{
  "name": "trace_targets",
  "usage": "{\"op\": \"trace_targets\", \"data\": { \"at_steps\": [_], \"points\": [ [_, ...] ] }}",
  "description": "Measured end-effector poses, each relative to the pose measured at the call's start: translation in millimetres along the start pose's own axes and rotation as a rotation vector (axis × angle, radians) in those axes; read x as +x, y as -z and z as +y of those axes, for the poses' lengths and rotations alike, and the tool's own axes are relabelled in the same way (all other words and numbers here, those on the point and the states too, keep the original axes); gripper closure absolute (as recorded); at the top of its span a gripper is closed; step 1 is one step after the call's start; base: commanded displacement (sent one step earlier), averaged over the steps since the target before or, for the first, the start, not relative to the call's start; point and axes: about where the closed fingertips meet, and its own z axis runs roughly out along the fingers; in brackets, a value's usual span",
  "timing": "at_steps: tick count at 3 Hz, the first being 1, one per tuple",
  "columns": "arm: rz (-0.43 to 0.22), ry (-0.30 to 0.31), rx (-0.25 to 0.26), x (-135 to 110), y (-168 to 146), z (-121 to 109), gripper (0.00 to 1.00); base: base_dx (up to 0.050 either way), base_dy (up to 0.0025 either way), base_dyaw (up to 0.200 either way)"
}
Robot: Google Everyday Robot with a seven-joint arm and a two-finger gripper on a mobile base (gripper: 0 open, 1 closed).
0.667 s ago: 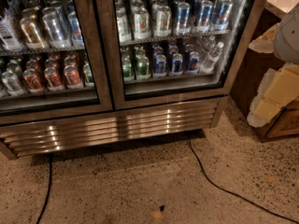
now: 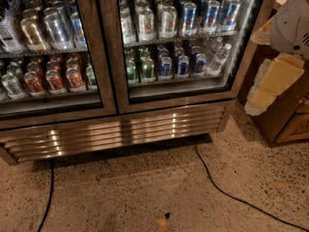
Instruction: Open right fridge door
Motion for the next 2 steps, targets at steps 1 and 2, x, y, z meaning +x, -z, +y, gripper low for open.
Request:
{"op": "trace_targets", "data": {
  "at_steps": [1, 2],
  "points": [
    [-0.037, 0.048, 0.002, -37, -16, -18, 0.0, 0.0, 0.0, 0.0],
    [-0.018, 0.039, 0.04, -70, -35, -42, 0.0, 0.0, 0.0, 0.0]
  ]
}}
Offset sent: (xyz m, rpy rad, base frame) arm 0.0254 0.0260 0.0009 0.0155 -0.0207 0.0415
